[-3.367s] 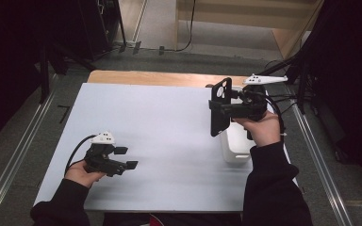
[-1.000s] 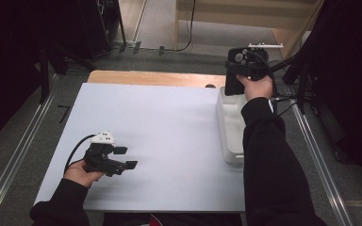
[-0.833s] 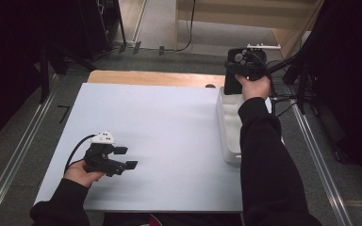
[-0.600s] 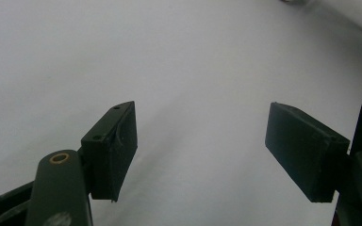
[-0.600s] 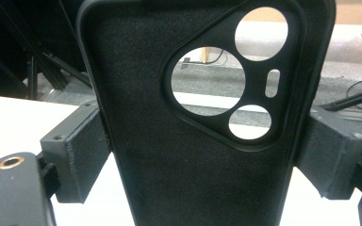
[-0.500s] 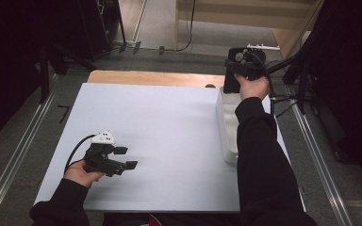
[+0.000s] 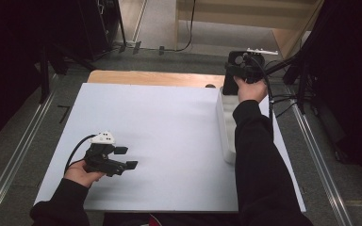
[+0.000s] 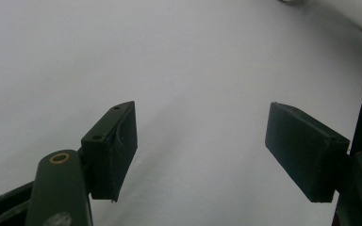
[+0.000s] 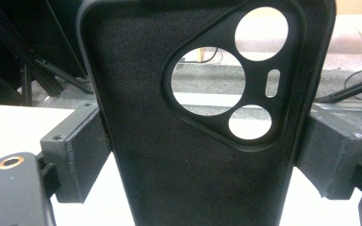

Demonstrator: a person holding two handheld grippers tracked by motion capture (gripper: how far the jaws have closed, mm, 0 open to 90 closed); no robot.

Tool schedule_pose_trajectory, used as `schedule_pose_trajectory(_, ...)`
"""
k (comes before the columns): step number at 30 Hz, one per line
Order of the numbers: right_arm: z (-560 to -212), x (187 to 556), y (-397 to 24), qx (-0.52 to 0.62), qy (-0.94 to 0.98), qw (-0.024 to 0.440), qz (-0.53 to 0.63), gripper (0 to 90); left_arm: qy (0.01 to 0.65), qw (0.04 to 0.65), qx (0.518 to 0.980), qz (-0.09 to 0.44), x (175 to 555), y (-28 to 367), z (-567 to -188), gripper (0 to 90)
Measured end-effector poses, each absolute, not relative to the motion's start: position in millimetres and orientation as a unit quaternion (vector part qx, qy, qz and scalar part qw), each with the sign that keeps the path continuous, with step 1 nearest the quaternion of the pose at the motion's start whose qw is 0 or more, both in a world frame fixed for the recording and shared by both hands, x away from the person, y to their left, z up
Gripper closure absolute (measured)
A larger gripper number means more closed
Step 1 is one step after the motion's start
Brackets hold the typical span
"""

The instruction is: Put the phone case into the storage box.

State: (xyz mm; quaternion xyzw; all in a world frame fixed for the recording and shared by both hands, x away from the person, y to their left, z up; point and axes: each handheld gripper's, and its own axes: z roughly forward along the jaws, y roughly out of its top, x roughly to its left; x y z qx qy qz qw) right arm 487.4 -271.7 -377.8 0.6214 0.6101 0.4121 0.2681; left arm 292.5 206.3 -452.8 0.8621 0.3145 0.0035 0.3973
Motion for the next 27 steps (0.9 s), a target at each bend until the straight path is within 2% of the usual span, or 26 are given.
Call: schedule_pose_trajectory(27,-407.9,493.9,-268.0,0.633,0.612,0.251,0.401,11.3,0.317,0.402,0.859,0.002,292.9,207.9,-452.2,25.6)
